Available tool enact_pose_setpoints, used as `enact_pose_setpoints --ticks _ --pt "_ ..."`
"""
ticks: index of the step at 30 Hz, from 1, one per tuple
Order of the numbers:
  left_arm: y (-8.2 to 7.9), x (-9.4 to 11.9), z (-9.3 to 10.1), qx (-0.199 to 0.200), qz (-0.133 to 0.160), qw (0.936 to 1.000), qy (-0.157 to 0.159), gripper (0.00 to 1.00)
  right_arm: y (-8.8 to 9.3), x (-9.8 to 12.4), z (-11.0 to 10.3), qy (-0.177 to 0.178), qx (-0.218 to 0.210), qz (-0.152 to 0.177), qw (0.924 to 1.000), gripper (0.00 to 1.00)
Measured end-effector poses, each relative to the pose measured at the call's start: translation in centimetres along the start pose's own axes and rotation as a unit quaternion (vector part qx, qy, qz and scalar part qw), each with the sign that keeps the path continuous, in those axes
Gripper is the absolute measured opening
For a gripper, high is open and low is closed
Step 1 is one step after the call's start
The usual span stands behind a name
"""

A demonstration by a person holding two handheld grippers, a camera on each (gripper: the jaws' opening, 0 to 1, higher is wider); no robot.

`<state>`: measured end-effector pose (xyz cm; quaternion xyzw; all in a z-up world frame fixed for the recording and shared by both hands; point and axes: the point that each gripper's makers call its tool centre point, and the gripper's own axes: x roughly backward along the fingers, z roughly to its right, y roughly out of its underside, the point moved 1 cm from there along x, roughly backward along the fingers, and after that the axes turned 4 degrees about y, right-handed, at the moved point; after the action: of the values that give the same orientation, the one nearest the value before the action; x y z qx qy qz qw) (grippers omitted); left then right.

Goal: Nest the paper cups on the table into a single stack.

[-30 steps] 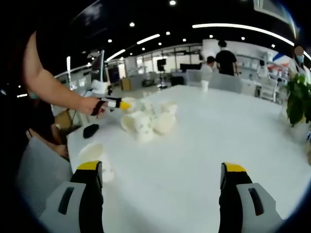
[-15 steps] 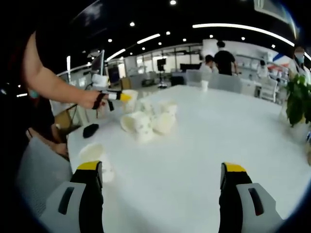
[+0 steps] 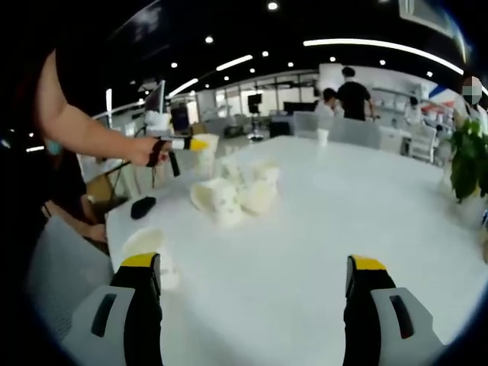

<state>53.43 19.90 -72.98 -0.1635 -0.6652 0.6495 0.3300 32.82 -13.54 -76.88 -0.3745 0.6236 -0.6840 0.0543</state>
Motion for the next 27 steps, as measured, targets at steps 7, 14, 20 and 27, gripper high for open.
enact_pose_setpoints --ticks 7,14,20,27 --pt "-0.7 0.1 0.1 0.002 0.008 0.9999 0.006 0.42 0.0 0.0 0.2 0.0 0.005 -0.003 1.0 1.0" --pt "-1.3 0.2 0.4 0.001 0.016 0.9998 0.012 0.41 -0.1 -0.1 0.3 -0.002 0.007 -0.002 1.0 1.0" --pt "-2.3 0.0 1.3 -0.005 0.025 0.9994 0.022 0.41 0.0 -0.1 0.2 -0.004 0.009 -0.003 1.0 1.0" --pt "-2.8 -0.1 2.0 0.001 0.032 0.999 0.031 0.41 0.0 -0.1 0.3 -0.003 0.012 -0.003 0.9999 1.0"
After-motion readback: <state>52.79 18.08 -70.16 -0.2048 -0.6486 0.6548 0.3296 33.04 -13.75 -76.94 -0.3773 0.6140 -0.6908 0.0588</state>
